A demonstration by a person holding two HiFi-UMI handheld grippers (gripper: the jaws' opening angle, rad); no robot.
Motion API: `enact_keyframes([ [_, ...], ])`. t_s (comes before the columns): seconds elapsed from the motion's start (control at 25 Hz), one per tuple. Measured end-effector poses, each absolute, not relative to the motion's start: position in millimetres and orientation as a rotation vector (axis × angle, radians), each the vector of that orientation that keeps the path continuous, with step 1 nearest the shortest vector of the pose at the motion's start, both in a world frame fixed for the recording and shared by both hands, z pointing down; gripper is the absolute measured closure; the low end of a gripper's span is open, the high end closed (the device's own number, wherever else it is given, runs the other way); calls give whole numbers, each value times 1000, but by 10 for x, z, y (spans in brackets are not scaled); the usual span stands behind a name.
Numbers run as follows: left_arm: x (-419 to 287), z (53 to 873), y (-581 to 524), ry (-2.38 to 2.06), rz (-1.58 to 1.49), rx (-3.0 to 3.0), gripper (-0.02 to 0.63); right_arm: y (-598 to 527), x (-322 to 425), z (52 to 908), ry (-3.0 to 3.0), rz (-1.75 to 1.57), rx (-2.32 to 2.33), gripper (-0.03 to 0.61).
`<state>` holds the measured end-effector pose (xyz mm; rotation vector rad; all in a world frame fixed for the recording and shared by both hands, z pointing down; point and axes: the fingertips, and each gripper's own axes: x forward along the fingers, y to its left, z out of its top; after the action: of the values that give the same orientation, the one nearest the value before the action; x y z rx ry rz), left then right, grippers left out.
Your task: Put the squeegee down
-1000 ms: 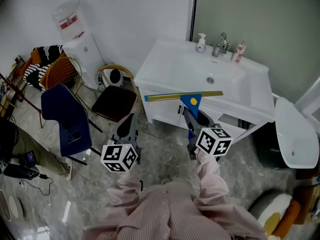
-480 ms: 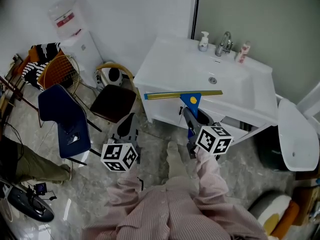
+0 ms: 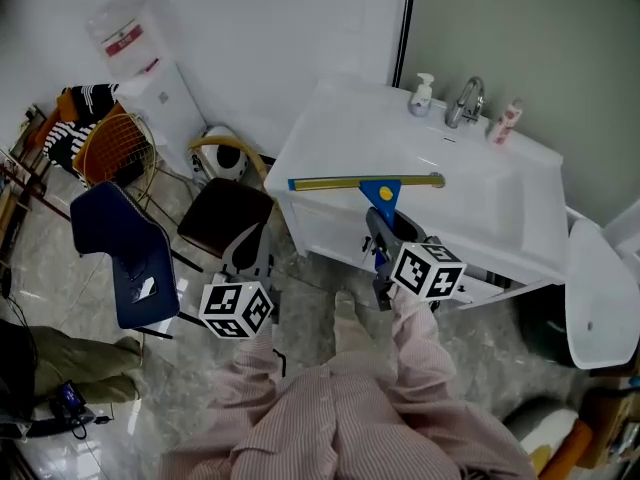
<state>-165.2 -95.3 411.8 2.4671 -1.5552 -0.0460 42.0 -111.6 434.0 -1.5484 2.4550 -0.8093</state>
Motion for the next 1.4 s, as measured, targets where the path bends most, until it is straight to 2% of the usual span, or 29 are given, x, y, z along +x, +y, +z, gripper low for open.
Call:
enact_keyframes([
  [0.64, -1335, 4399, -2570, -1571, 13, 2339, 612, -2841, 612, 4591, 2555, -940, -1518, 446],
  [1.4, -1291, 5019, -3499, -1569, 114, 2163, 612, -3901, 182, 5328, 2745, -1155, -1396, 446],
])
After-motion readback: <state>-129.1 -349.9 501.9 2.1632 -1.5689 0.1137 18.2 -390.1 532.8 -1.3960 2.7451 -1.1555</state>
